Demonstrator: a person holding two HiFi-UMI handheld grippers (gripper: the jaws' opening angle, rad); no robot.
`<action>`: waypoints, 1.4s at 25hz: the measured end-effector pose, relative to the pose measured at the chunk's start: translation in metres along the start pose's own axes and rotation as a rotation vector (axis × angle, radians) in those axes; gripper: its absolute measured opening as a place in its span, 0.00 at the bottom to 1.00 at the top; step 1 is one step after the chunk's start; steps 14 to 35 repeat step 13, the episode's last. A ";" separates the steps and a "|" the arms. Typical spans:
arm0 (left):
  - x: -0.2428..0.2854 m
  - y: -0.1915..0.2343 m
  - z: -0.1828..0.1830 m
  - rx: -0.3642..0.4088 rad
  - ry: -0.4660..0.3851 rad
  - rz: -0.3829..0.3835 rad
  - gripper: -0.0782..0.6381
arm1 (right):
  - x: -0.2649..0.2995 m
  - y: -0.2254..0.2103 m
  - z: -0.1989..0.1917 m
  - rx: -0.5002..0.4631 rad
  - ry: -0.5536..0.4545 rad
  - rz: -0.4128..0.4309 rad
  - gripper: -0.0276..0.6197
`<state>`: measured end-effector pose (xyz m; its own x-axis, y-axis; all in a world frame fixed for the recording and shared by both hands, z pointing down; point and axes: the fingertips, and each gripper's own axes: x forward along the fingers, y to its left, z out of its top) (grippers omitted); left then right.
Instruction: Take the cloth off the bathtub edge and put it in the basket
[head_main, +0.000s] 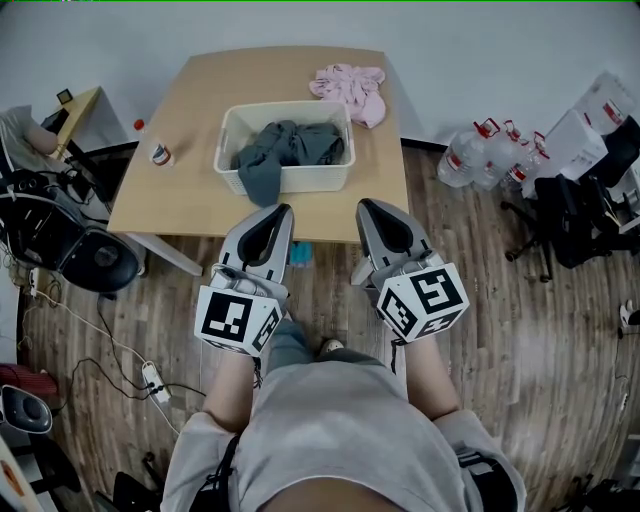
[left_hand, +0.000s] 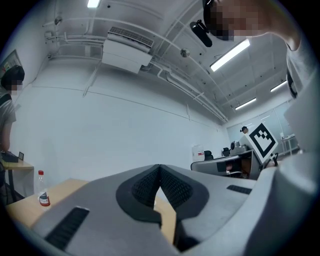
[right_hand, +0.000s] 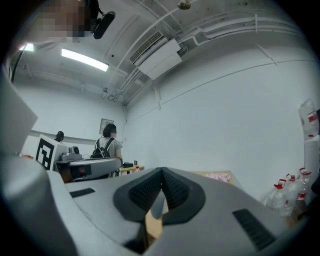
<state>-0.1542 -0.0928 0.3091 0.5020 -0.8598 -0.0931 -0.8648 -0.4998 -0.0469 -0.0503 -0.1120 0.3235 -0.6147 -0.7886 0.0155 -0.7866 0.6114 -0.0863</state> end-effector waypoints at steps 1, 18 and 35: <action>0.000 0.000 0.000 0.000 0.001 0.001 0.13 | 0.000 0.000 0.000 0.001 -0.002 0.001 0.06; 0.005 -0.002 0.003 0.009 0.010 0.003 0.13 | 0.003 -0.002 0.003 0.006 -0.008 0.022 0.06; 0.005 -0.002 0.003 0.009 0.010 0.003 0.13 | 0.003 -0.002 0.003 0.006 -0.008 0.022 0.06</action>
